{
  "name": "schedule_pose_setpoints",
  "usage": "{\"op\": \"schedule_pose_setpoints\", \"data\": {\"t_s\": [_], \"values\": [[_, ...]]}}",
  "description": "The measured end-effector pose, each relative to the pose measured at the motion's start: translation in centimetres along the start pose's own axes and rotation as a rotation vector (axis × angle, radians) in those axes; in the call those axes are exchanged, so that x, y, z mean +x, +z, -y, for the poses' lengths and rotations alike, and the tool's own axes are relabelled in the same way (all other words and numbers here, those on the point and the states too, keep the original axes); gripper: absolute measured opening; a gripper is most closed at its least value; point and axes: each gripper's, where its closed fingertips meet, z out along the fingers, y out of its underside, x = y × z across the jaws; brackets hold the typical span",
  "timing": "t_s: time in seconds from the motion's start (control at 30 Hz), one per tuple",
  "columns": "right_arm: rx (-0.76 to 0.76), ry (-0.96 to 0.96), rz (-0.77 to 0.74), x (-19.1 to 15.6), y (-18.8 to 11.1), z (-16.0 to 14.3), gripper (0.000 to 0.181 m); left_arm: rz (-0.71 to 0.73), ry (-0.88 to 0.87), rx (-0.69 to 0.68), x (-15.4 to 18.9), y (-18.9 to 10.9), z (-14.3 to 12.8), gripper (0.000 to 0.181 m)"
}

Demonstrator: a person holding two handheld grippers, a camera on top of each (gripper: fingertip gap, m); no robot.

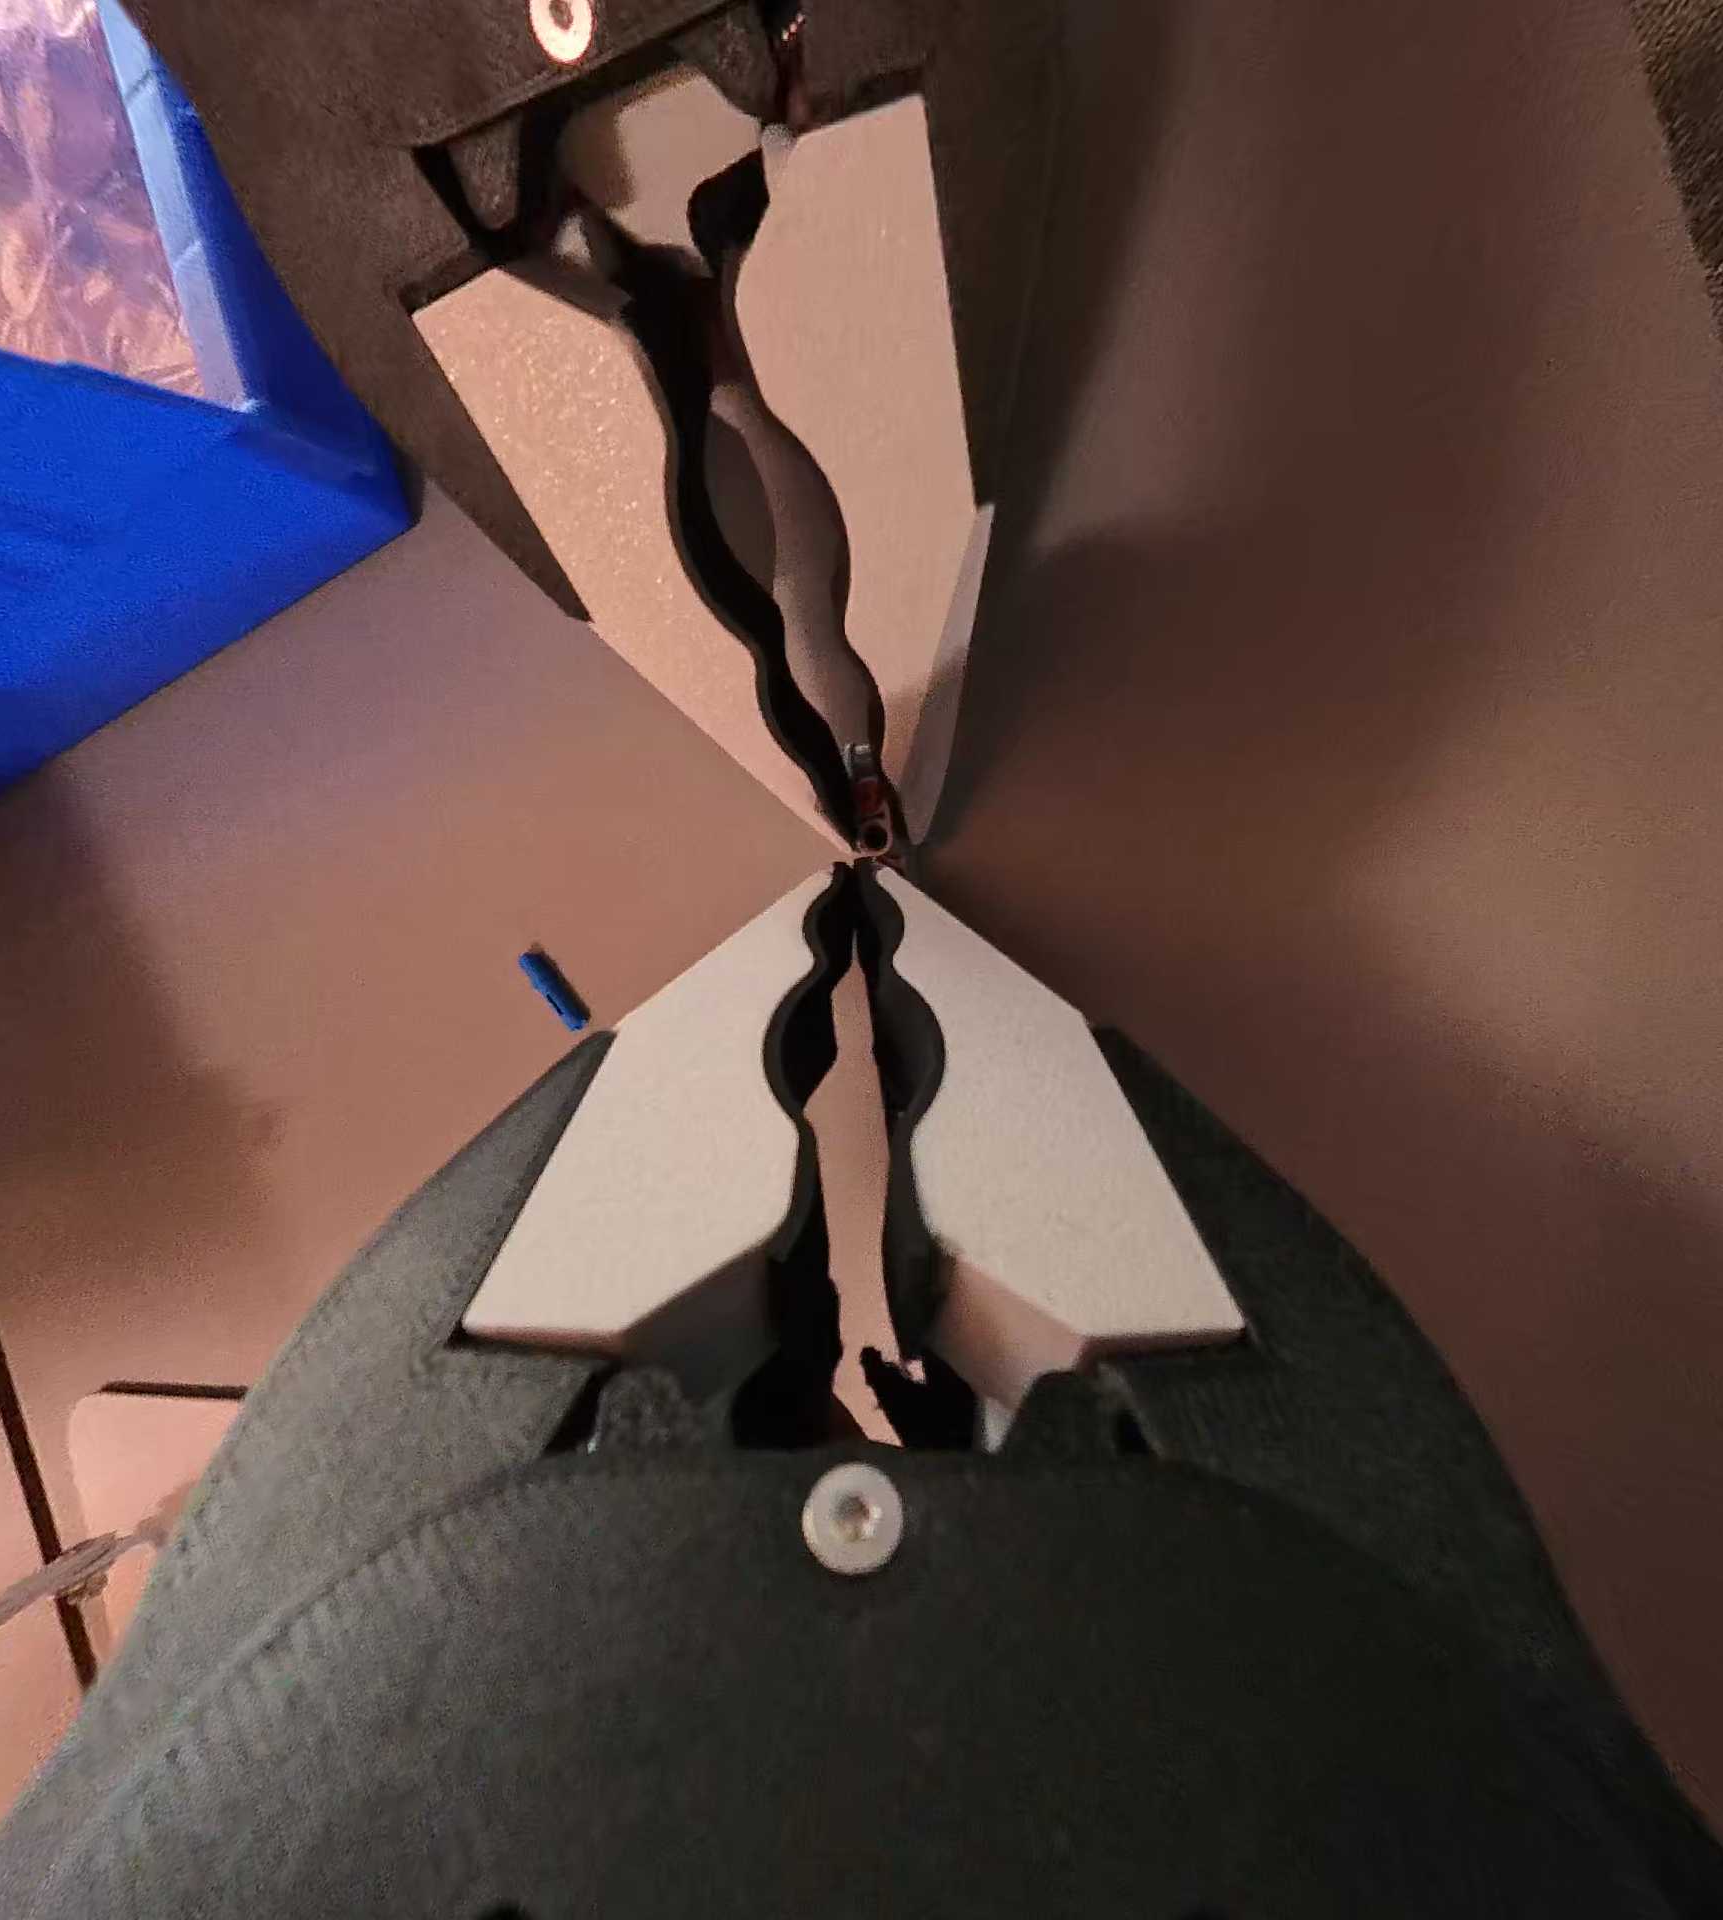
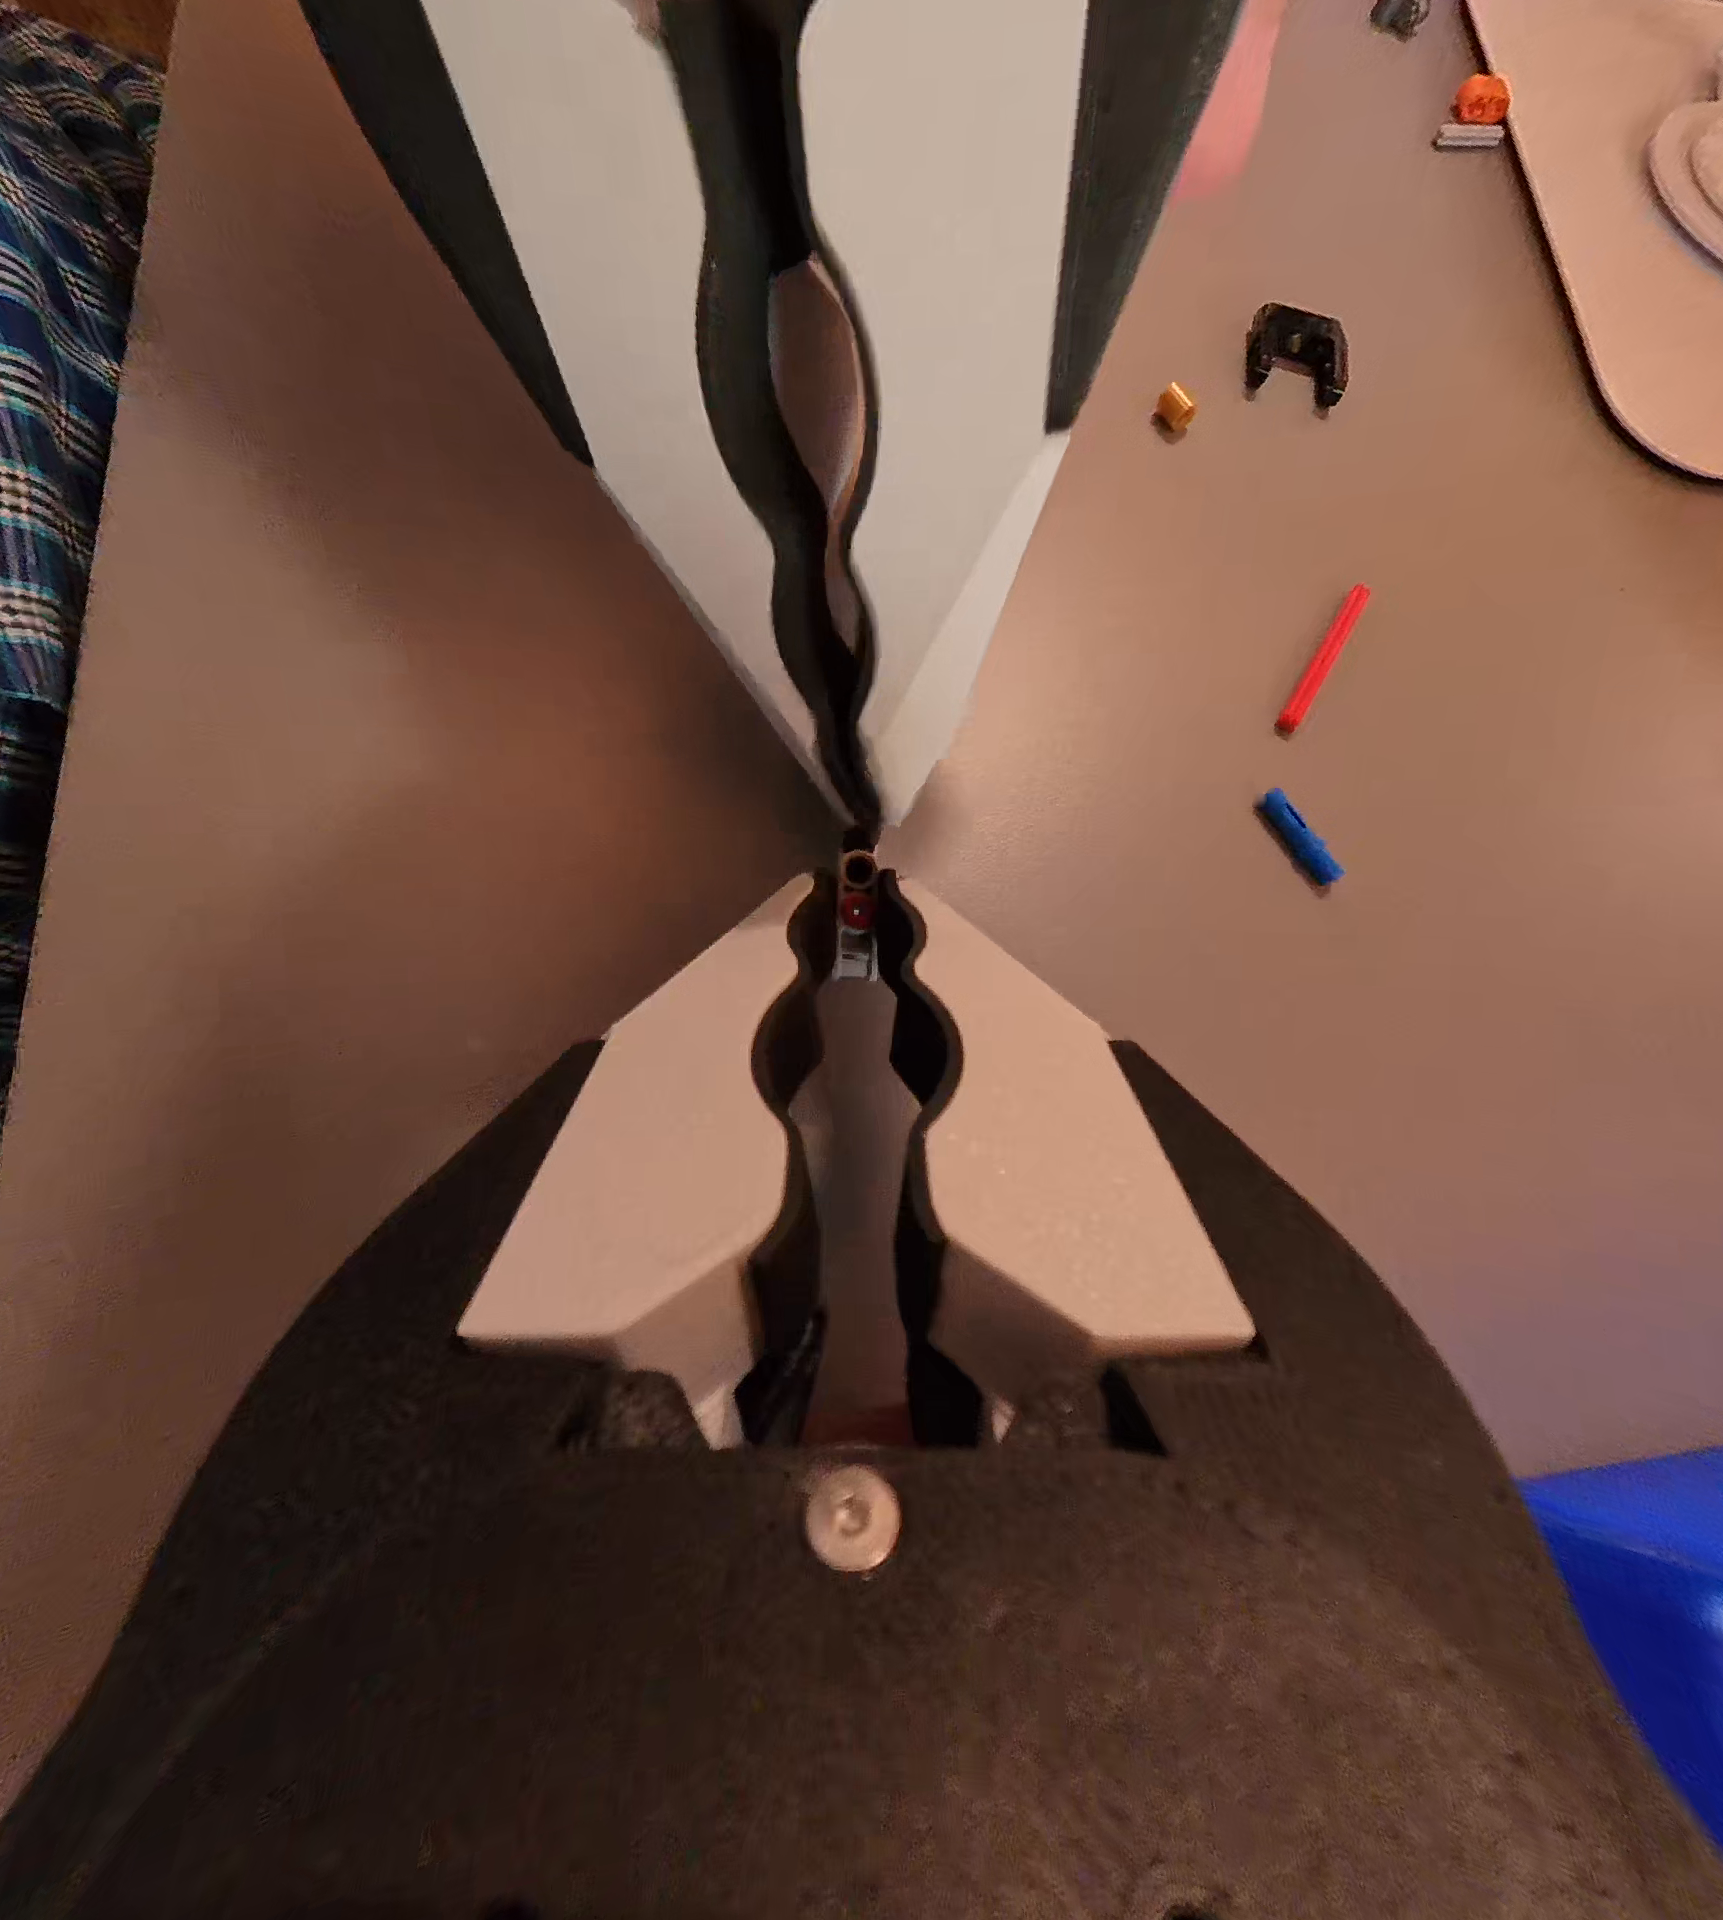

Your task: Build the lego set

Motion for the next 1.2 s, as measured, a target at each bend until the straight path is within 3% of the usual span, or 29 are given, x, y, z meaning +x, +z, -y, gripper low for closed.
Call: {"op": "schedule_pose_setpoints", "data": {"t_s": [0.33, 0.4, 0.5, 0.7, 0.8, 1.07, 1.2], "values": [[0.001, -0.003, 0.002, 0.3, -0.3, -0.9, 0.006, 0.024, -0.014, -0.007, 0.1, 0.3, -0.2, 0.0], [0.006, 0.002, 0.001, 0.2, -0.5, -1.0, 0.005, -0.017, -0.125, 0.032, 0.1, 0.0, -0.2, 0.0], [0.029, 0.013, -0.001, 0.3, -0.8, -0.9, 0.007, 0.038, -0.215, 0.084, -0.9, -1.6, -0.8, 0.0], [0.049, 0.034, -0.022, 0.4, -1.3, -0.6, 0.023, 0.077, -0.401, 0.164, -1.3, -3.8, -1.9, 0.007], [0.049, 0.05, -0.06, 0.6, -2.0, -0.7, 0.028, 0.098, -0.424, 0.161, -0.8, -3.8, -2.2, 0.015], [0.031, 0.079, -0.184, 0.4, -4.3, 0.1, 0.033, 0.203, -0.418, 0.152, 0.0, -4.2, -2.5, 0.016], [0.021, 0.07, -0.205, 0.5, -2.7, 0.8, 0.017, 0.209, -0.432, 0.145, 0.3, -3.0, -3.1, 0.008]]}}
